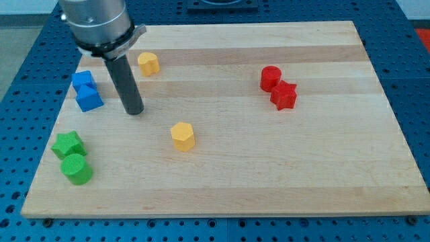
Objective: Push the yellow heart towards the top left
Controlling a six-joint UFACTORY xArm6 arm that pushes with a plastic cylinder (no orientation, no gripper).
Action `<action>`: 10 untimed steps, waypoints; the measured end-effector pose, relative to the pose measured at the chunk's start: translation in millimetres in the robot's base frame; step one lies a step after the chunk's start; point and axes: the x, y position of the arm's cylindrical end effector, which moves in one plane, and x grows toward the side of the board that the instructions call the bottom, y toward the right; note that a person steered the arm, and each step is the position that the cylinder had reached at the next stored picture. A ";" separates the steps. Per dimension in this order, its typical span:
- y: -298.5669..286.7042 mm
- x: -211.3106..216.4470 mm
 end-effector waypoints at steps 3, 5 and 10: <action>-1.1 -47.5; 53.7 -60.0; -3.3 -143.6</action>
